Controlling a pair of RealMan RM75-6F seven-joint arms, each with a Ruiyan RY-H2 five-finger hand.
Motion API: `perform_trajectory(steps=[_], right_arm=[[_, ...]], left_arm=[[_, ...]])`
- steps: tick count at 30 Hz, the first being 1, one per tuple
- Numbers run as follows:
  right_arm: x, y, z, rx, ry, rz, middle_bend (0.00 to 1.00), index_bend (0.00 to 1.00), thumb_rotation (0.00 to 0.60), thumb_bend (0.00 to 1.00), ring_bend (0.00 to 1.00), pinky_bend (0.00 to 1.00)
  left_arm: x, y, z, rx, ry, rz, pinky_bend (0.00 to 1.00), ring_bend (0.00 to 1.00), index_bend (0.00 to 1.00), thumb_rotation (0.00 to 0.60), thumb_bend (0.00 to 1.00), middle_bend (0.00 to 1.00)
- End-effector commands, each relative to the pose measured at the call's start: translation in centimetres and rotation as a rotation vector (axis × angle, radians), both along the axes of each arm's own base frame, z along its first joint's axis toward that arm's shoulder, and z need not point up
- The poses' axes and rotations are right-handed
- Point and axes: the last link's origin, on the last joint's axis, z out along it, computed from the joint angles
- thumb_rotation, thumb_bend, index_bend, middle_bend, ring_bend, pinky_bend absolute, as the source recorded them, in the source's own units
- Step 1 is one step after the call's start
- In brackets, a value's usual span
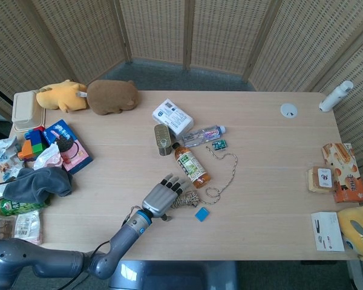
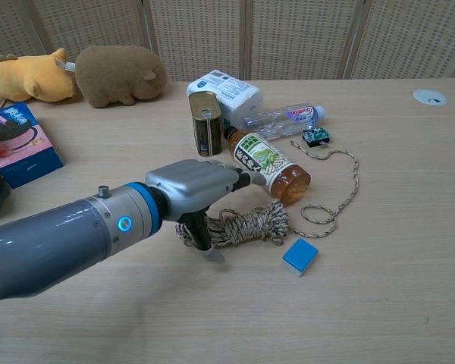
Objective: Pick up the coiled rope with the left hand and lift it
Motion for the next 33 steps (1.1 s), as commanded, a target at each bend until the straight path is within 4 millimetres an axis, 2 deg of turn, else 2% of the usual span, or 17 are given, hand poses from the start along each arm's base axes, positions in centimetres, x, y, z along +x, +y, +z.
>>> perform_trajectory(steps=[1, 5, 12, 17, 24, 27, 29, 31, 33], right_arm=[[-0.2, 0.1, 0.0, 0.002, -0.001, -0.008, 0.00, 0.00, 0.600, 0.01, 0.00, 0.00], [-0.3, 0.1, 0.2, -0.004, -0.001, -0.013, 0.00, 0.00, 0.600, 0.01, 0.00, 0.00], [-0.6, 0.2, 0.2, -0.004, -0.011, -0.017, 0.00, 0.00, 0.600, 0.01, 0.00, 0.00], [-0.7, 0.3, 0.6, -0.019, -0.014, -0.014, 0.00, 0.00, 0.600, 0.01, 0.00, 0.00], [-0.8, 0.4, 0.6, -0.028, -0.029, -0.013, 0.00, 0.00, 0.600, 0.02, 0.00, 0.00], [-0.8, 0.4, 0.7, -0.034, -0.030, -0.008, 0.00, 0.00, 0.600, 0.01, 0.00, 0.00], [-0.7, 0.3, 0.7, -0.038, -0.031, -0.004, 0.00, 0.00, 0.600, 0.01, 0.00, 0.00], [-0.6, 0.3, 0.7, -0.042, -0.032, 0.001, 0.00, 0.00, 0.600, 0.01, 0.00, 0.00], [-0.5, 0.2, 0.7, -0.045, -0.035, 0.005, 0.00, 0.00, 0.600, 0.01, 0.00, 0.00]], left_arm=[[0.1, -0.1, -0.7, -0.006, 0.009, 0.008, 0.00, 0.06, 0.10, 0.600, 0.00, 0.08], [0.0, 0.1, -1.3, -0.004, 0.015, 0.032, 0.00, 0.11, 0.12, 0.600, 0.00, 0.13], [-0.3, 0.2, -2.0, -0.022, 0.021, 0.074, 0.00, 0.28, 0.24, 0.600, 0.00, 0.26], [-0.1, 0.6, -1.7, 0.022, -0.008, 0.088, 0.00, 0.49, 0.40, 0.600, 0.05, 0.46], [-0.3, 0.8, -1.6, 0.043, -0.015, 0.091, 0.01, 0.65, 0.56, 0.600, 0.13, 0.62], [-0.3, 1.0, -1.2, 0.061, -0.032, 0.088, 0.11, 0.71, 0.62, 0.600, 0.16, 0.69], [-0.4, 1.2, -0.9, 0.070, -0.044, 0.091, 0.27, 0.75, 0.66, 0.600, 0.17, 0.73], [-0.6, 1.4, -0.7, 0.075, -0.043, 0.089, 0.39, 0.77, 0.67, 0.600, 0.17, 0.74], [-0.8, 1.5, -0.5, 0.079, -0.044, 0.090, 0.44, 0.79, 0.68, 0.600, 0.18, 0.76]])
